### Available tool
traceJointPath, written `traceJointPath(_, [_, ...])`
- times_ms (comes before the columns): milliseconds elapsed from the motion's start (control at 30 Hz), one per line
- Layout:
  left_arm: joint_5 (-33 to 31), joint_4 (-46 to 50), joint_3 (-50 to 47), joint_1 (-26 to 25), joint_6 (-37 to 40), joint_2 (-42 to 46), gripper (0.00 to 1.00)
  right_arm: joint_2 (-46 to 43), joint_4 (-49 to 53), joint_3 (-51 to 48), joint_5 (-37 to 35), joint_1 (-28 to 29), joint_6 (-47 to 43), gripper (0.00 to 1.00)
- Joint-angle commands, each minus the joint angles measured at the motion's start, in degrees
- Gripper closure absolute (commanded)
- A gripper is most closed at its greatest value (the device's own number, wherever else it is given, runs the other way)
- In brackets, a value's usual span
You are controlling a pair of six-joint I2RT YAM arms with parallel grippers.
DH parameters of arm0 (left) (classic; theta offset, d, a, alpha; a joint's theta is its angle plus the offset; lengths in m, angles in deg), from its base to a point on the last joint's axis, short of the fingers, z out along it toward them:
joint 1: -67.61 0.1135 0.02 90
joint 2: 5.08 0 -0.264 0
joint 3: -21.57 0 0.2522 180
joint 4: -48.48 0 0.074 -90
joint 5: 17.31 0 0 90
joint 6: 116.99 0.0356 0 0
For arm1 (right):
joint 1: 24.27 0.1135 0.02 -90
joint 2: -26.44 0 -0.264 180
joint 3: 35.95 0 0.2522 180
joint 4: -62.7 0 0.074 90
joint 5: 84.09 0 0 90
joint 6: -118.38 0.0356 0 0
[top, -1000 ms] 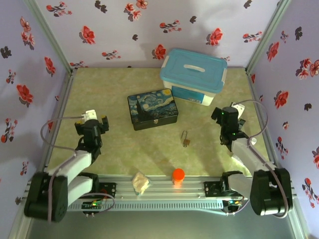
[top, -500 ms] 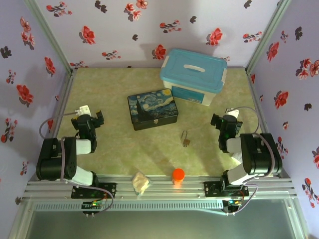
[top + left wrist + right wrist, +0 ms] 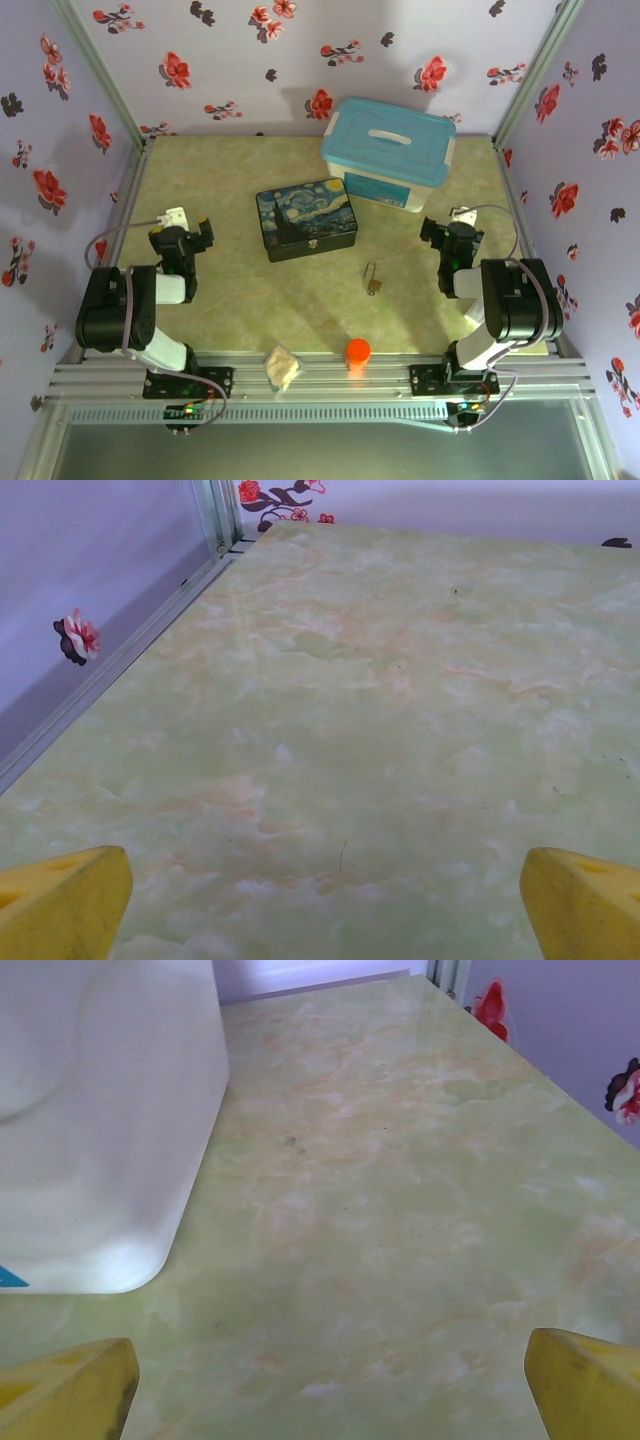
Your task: Unlock a padlock with a key
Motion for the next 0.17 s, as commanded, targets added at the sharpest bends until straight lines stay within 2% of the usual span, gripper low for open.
traceJointPath(0, [-0.35,-1.17,0.89,-0.24,1.57,-0.52,0.00,-0.03,0.82,1.84,3.80,-0.63,-1.55,0.01])
traceJointPath(133, [-0.41,-1.17,0.89,-0.28,1.57,-0.53,0.00,-0.61,0.03,1.02,3.82,-0.66,-1.75,0.01])
